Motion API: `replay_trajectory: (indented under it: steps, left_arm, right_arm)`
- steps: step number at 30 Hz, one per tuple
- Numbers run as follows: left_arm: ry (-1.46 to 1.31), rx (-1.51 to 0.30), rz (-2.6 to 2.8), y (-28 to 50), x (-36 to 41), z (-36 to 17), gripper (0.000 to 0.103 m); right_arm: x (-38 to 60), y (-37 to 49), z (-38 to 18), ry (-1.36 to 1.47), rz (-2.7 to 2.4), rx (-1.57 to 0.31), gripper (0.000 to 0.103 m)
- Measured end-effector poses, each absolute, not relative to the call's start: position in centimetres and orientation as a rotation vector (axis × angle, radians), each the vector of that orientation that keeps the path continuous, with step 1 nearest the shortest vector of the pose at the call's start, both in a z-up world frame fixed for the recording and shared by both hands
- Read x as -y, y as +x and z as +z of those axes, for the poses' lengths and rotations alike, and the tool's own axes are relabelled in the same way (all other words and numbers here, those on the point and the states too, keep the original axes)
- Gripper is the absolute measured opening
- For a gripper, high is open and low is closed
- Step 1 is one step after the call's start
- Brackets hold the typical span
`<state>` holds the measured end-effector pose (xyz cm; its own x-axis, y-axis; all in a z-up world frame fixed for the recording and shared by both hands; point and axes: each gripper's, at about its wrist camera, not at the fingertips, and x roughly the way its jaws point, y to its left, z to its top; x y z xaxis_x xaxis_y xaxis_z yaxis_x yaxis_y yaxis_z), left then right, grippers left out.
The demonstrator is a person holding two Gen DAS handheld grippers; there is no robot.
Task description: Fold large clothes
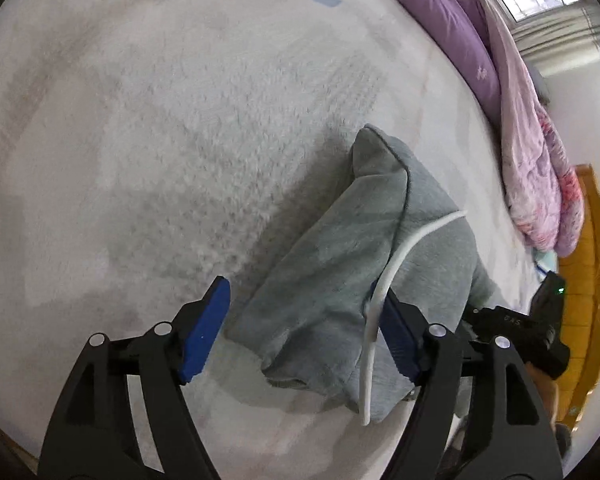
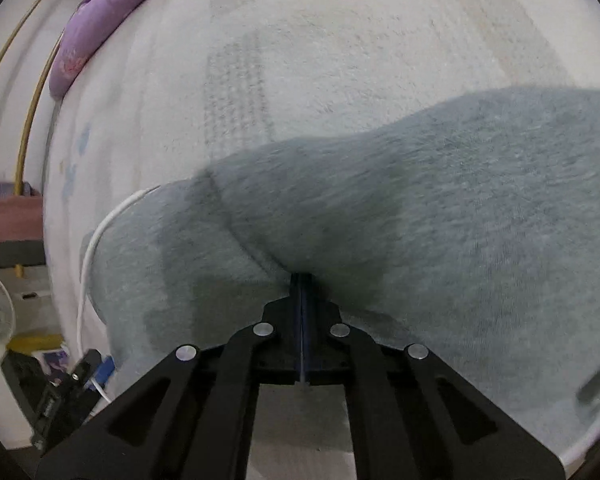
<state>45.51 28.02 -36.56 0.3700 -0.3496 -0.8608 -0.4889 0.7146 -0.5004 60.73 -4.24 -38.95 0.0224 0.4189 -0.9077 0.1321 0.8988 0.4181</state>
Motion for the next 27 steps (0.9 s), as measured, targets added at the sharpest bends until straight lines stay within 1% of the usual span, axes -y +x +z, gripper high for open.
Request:
replay_trajectory:
  steps: [4, 7, 8, 10, 13, 15, 17, 18, 21, 22, 24, 27]
  left_arm:
    - [-0.833, -1.256, 0.085, 45.9, -27.9, -37.1, 0.073]
    - [-0.829, -1.266, 0.068, 45.9, -27.6, -37.1, 0.078]
    - [-0.834, -1.271, 0.064, 45.9, -27.4, -37.2, 0.078]
    - [-0.837, -1.283, 0.053, 45.9, -26.9, -37.6, 0.078]
    - [-0.815, -1.301, 0.054, 45.5, -26.7, -38.3, 0.079]
    - [-0.813, -1.304, 0.051, 45.5, -26.7, -38.5, 0.079]
    - [-0.815, -1.300, 0.047, 45.5, -26.9, -38.5, 0.079]
    - [-0.828, -1.291, 0.051, 45.5, -27.1, -38.4, 0.079]
    - [-0.869, -1.283, 0.054, 45.4, -27.3, -38.6, 0.079]
    - [-0.870, -1.283, 0.055, 45.4, -27.4, -38.7, 0.079]
    - [-0.863, -1.283, 0.056, 45.3, -27.5, -38.6, 0.079]
    - [-0.852, -1.288, 0.054, 45.4, -27.5, -38.4, 0.079]
  right_arm:
    - [4.0, 60.1, -37.6, 0.386, 0.229, -1.541, 0.000]
    - [3.0, 57.7, -35.9, 0.320, 0.212, -1.571, 0.000]
    - [2.8, 56.4, -35.8, 0.302, 0.208, -1.583, 0.000]
    - [2.6, 54.2, -37.3, 0.300, 0.181, -1.619, 0.000]
    - [2.8, 53.5, -39.2, 0.283, 0.171, -1.576, 0.000]
    - [2.5, 54.2, -39.5, 0.283, 0.149, -1.592, 0.000]
    - [2.7, 55.0, -38.4, 0.299, 0.147, -1.631, 0.000]
    - [2.9, 55.5, -37.2, 0.332, 0.160, -1.606, 0.001]
    - [2.9, 57.9, -32.8, 0.309, 0.175, -1.463, 0.001]
    - [2.9, 58.7, -32.2, 0.316, 0.180, -1.441, 0.001]
    - [2.9, 60.3, -31.6, 0.289, 0.169, -1.405, 0.001]
    - [2.5, 62.9, -32.5, 0.270, 0.151, -1.400, 0.001]
